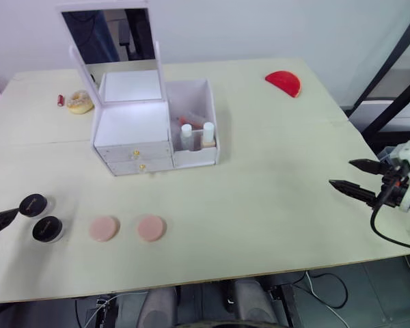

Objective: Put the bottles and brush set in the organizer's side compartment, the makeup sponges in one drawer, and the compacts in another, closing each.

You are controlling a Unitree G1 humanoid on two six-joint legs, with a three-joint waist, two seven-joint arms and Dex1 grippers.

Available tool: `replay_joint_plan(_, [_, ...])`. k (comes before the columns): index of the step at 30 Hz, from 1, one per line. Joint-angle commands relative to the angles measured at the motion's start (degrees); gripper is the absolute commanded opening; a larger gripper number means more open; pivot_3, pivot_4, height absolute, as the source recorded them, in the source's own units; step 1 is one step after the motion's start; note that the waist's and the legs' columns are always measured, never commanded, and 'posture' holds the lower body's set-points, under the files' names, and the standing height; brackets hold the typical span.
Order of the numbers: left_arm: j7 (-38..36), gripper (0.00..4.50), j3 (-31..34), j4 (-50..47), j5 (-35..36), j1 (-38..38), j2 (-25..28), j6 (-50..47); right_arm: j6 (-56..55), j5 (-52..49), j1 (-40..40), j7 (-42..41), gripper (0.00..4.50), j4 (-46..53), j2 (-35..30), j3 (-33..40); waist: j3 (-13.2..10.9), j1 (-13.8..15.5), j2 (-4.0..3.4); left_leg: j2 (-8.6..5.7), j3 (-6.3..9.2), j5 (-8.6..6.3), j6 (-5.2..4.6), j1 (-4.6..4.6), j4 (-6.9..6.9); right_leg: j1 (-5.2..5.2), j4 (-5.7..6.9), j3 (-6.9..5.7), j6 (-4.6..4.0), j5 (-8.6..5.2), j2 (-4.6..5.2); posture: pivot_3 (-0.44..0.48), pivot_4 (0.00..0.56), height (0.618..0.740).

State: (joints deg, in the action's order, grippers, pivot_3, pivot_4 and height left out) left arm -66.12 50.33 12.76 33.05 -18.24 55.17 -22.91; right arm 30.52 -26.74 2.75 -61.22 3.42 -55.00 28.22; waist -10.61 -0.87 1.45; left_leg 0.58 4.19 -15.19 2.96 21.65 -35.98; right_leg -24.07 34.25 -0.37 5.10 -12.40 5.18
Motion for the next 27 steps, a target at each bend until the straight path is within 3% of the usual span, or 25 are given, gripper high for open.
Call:
replay_joint_plan(1, [-0.44, 4.5, 0.46, -0.42, -0.14, 0.24, 0.3, 1.01, -1.69, -0.61, 0.91, -0.28, 4.44, 3.41, -0.9, -0.43, -0.06, -1.27, -0.12, -0.33, 0.58, 0.01, -0.01, 0.1, 0.0, 0.39, 0.08, -0.72, 0.06, -0.03, 0.52, 0.0, 0.15, 0.739])
replay_joint_plan(3, [-0.55, 4.5, 0.33, -0.34, -0.26, 0.37, 0.2, 1.11, -1.09, -1.46, 1.39, -0.18, 4.44, 3.71, -0.79, -0.51, -0.13, -2.0, -0.23, -1.39, 2.33, 0.02, -0.03, -0.01, -0.01, 1.21, 0.55, -2.61, 0.68, -0.74, 1.83, 0.0, 0.15, 0.739])
replay_joint_plan(6, [-0.69, 4.5, 0.36, -0.48, -0.33, 0.34, 0.11, 1.18, 0.04, -2.98, 2.59, -0.43, 4.44, 3.6, -0.85, -0.84, -0.1, -1.76, -0.53, -2.88, 4.44, 0.04, -0.06, -0.34, -0.12, 1.42, 1.64, -3.57, 1.32, -1.84, 2.83, 0.0, 0.15, 0.739])
replay_joint_plan(11, [-0.68, 4.5, 0.35, -0.42, -0.42, 0.17, -0.21, 1.32, -0.32, -2.86, 4.31, -0.65, 4.44, 3.02, -0.73, -3.16, -0.05, 0.4, -0.5, -2.51, 3.76, 0.03, -0.01, -0.12, 0.14, 0.91, 1.74, -3.2, 0.92, -1.83, 2.49, 0.0, 0.15, 0.739])
replay_joint_plan(19, [1.28, 4.5, 0.77, -7.25, 1.12, -3.01, -4.32, -0.3, -0.7, -2.94, 8.52, -1.12, 4.44, 2.07, -0.26, -7.6, -0.03, 0.19, -0.46, -2.51, 3.19, 0.02, 0.01, -0.11, 0.16, 1.01, 0.99, -2.8, 1.0, -1.75, 2.52, 0.0, 0.15, 0.739])
replay_joint_plan(23, [6.81, 4.5, -0.29, -21.58, 4.21, -6.67, -10.76, -5.25, 0.11, -3.42, 9.48, -1.05, 4.44, 3.59, 0.3, -9.75, -0.03, 0.25, -0.46, -2.48, 3.04, 0.01, 0.02, -0.11, 0.08, 1.01, 0.93, -2.68, 1.06, -1.68, 2.53, 0.0, 0.15, 0.739])
replay_joint_plan(27, [17.47, 4.5, -4.38, -40.26, 8.06, -9.26, -20.21, -9.09, 1.29, -3.9, 10.59, 0.4, 4.44, 6.21, 1.4, -12.27, -0.02, 0.42, -0.43, -2.47, 2.98, 0.0, 0.03, -0.09, 0.05, 1.01, 0.89, -2.6, 1.08, -1.6, 2.53, 0.0, 0.15, 0.739])
